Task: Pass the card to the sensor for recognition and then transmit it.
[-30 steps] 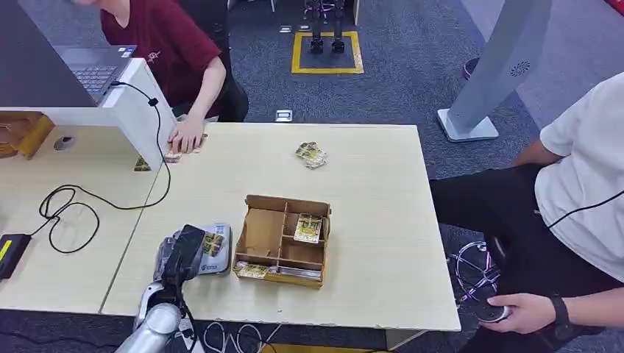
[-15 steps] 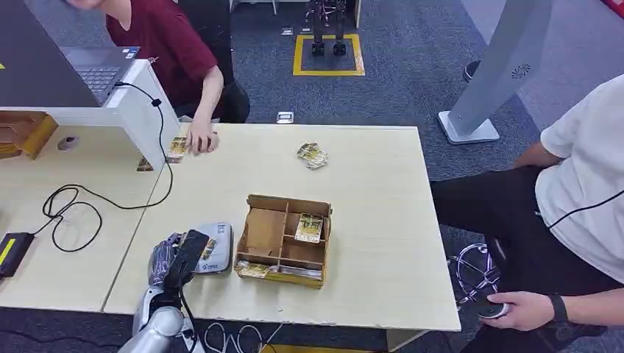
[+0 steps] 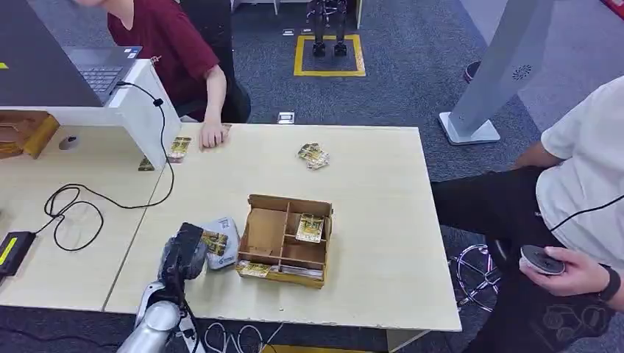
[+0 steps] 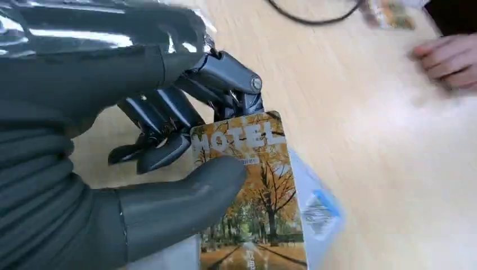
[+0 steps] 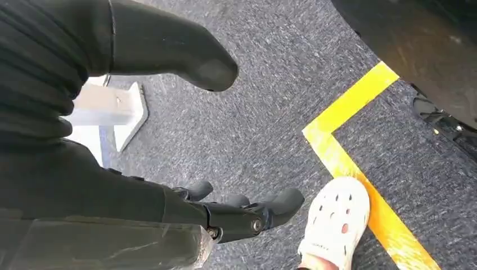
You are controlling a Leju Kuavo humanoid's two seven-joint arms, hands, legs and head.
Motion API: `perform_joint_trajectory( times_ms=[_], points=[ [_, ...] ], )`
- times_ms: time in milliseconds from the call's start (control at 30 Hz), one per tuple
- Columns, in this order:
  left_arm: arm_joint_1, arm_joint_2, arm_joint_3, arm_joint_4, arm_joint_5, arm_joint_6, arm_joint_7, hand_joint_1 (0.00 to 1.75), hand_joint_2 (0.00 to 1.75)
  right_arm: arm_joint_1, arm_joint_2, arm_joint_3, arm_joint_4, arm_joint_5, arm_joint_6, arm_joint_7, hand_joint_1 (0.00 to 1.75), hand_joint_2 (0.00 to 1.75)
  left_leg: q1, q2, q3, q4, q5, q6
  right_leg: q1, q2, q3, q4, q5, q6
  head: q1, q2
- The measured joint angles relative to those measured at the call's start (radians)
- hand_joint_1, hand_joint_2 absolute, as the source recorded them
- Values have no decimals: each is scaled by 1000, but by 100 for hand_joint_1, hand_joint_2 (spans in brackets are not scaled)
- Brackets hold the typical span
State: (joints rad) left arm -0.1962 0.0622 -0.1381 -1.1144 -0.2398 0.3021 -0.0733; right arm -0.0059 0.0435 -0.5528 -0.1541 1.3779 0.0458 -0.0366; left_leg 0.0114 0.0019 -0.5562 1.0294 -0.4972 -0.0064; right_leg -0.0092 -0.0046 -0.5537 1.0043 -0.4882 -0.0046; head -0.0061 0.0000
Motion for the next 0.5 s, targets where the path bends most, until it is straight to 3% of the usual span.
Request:
perform_joint_trajectory(
  times_ms=[200, 500],
  points=[
    [-42, 7, 0, -156, 146, 6, -36, 175, 175, 0, 0, 0, 0, 2, 0, 0, 0, 175, 0, 0, -3, 1, 0, 0, 0, 1, -3, 0, 1, 0, 0, 0],
    [-119, 17, -14, -236, 134, 64, -86, 175, 175, -2, 0, 6, 0, 16, 0, 0, 0, 175, 0, 0, -4, 1, 0, 0, 0, 1, -5, 0, 1, 0, 0, 0]
  ],
)
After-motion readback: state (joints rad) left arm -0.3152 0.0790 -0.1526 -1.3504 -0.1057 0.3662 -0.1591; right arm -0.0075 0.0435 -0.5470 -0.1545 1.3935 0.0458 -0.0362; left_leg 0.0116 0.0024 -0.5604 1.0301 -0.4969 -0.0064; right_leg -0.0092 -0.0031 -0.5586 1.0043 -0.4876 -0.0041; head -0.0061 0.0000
